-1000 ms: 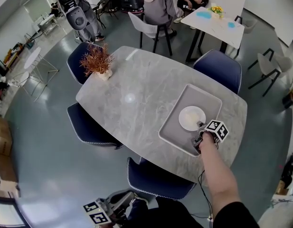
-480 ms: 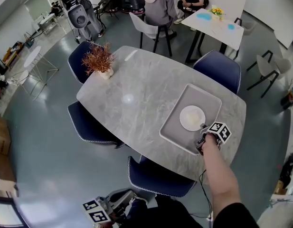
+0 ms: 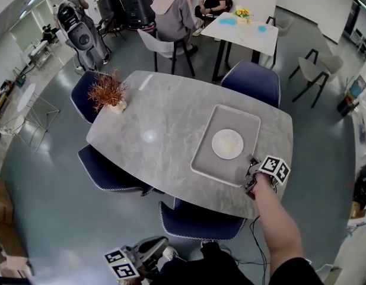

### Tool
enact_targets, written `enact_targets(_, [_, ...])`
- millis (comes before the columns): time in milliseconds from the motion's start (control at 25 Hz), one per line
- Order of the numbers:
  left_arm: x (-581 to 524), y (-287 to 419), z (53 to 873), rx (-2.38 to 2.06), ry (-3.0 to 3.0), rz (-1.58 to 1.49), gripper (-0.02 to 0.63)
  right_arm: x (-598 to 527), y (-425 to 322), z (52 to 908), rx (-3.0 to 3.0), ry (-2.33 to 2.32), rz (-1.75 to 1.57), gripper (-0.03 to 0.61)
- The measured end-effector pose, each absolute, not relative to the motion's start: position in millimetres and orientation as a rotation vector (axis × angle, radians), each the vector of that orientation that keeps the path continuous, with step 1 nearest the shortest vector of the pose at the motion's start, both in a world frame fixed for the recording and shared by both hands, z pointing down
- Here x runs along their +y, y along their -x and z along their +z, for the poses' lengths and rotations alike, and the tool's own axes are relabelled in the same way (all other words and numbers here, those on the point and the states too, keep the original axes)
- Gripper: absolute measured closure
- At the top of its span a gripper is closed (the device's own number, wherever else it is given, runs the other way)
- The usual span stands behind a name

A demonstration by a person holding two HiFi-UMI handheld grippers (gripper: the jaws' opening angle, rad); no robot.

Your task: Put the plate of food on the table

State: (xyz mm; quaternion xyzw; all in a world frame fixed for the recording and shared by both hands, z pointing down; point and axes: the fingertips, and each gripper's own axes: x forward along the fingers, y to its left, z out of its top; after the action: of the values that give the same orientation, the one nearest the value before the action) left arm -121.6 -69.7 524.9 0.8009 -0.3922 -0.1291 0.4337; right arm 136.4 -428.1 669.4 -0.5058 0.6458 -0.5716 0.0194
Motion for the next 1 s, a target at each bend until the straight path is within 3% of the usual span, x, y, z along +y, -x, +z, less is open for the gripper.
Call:
enact_targets(360, [-54.2, 126.8, 513.6, -0.740, -2.129, -0.257, 0.609, -321.6, -145.4, 599.5, 2.087, 1.504, -1.583, 0.569])
enact_targets(680, [-5.8, 140.8, 504.8, -0.550, -2.221, -0.204, 0.609, -179.1, -98.3, 541.8, 2.131, 1.351, -1.450, 0.568])
enact_targets(1000, [57.2, 147.3, 511.7, -0.356, -2.258, -0.117, 0.607, -27.9, -40.2, 538.0, 2.141, 1.299, -1.433, 0.568])
